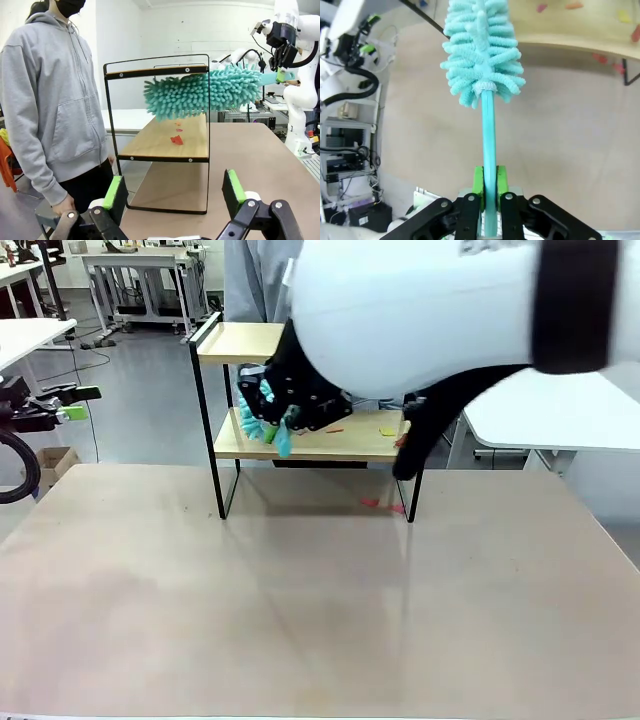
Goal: Clean the shelf.
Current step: Clean the specific section of the Shelf indicated by the human with the Duster.
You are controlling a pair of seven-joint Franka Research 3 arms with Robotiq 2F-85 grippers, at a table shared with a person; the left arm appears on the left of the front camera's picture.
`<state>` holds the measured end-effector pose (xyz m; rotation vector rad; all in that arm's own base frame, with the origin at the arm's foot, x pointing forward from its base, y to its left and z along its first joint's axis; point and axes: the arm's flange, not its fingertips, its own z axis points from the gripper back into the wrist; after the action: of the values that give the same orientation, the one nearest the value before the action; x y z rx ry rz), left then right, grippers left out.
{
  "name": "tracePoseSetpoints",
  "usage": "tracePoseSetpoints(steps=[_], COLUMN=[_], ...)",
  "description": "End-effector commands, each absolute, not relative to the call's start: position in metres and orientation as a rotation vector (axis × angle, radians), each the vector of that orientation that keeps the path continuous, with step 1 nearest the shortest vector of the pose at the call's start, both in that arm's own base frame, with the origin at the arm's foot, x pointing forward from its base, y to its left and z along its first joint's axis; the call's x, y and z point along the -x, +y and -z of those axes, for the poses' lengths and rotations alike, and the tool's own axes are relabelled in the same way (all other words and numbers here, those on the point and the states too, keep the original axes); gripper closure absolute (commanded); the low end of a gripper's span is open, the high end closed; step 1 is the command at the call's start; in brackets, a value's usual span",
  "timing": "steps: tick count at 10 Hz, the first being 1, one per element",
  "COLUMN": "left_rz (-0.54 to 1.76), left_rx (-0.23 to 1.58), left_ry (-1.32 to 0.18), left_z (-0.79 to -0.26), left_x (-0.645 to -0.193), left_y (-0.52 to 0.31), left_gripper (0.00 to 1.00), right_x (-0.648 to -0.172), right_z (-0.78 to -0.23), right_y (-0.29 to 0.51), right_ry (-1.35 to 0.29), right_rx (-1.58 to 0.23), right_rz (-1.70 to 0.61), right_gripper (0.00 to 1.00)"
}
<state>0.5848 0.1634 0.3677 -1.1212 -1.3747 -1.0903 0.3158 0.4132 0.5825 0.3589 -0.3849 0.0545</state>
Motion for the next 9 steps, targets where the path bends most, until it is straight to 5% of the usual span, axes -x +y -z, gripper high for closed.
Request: tracePoseSetpoints(steps=[1, 9], left_rz=[1.100, 1.100], left_rx=[1.108, 1.108], left_ry=[-1.385, -1.385], left_z=[-0.371, -0.371], left_x=[-0.584, -0.584], left_y=[0.163, 0.163], left_gripper=[0.00, 0.00], right_x=[-0.341, -0.392], right_z=[-0.582, -0.544], right_y=[0.458, 0.520], right_ry=[-0.427, -0.472], right_rx=[-0.334, -0.307], right_rz=[0.000, 0.121], right_gripper=[0.87, 0.87])
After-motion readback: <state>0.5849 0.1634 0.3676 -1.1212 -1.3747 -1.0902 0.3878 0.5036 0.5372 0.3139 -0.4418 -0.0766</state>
